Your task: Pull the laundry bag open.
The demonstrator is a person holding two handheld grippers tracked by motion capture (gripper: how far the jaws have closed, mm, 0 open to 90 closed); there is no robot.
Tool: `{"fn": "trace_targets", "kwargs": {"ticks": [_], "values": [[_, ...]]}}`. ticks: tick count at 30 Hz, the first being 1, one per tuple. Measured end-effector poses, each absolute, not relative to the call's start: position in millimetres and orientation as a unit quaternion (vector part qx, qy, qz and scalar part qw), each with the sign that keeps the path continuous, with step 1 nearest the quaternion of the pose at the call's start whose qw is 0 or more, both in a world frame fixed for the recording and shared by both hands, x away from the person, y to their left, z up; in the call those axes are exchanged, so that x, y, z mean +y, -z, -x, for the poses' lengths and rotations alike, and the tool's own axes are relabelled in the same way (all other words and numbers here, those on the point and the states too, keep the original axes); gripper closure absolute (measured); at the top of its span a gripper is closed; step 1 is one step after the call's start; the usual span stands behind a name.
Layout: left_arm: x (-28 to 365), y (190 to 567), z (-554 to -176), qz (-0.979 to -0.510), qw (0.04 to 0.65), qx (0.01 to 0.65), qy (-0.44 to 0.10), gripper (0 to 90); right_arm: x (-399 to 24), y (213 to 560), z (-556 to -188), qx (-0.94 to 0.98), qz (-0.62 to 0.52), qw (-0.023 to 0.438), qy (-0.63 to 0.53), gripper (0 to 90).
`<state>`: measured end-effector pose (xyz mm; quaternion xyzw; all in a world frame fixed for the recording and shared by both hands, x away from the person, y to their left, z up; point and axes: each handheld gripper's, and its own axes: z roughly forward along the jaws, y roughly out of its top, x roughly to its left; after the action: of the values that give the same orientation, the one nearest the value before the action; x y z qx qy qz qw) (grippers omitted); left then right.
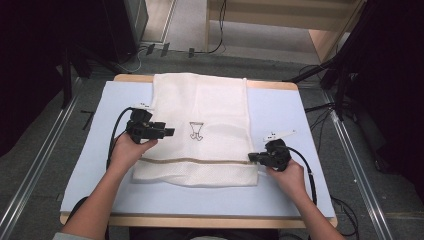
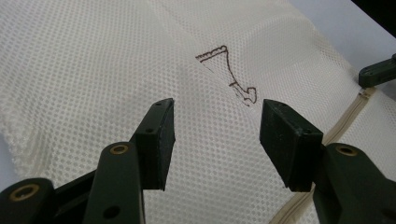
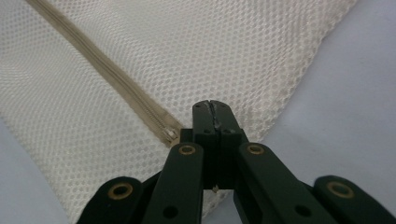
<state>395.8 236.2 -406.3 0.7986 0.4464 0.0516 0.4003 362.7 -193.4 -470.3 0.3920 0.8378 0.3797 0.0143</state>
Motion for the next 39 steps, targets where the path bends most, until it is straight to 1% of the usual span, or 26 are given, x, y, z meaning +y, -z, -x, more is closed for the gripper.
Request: {"fn": "trace_targets", "kwargs": {"ticks": [6, 16, 26, 35, 37, 39], "values": [[229.9, 407.4, -397.1, -0.807, 0.393, 0.438, -0.051, 45.8, -195.2, 471.1, -359.9, 0.836, -0.392, 0.009, -0.384, 90.0], [225.9, 407.1, -398.0, -0.810, 0.392, 0.433, -0.051, 45.9, -198.0, 470.5, -355.7, 0.838, -0.391, -0.016, -0.380, 90.0], [216.5, 406.1, -395.6, -0.814, 0.398, 0.421, -0.047, 46.2, -194.5, 468.2, -353.9, 0.842, -0.386, 0.000, -0.376, 90.0], [187.9, 408.6, -389.6, -0.829, 0.396, 0.393, -0.035, 45.4, -195.9, 467.4, -354.5, 0.845, -0.387, 0.015, -0.370, 90.0], [185.2, 409.5, -389.2, -0.830, 0.397, 0.391, -0.034, 43.7, -193.8, 468.7, -354.1, 0.849, -0.381, 0.023, -0.365, 90.0], [175.9, 411.6, -387.6, -0.836, 0.394, 0.381, -0.029, 43.6, -190.1, 469.5, -351.4, 0.857, -0.368, 0.043, -0.358, 90.0]]}}
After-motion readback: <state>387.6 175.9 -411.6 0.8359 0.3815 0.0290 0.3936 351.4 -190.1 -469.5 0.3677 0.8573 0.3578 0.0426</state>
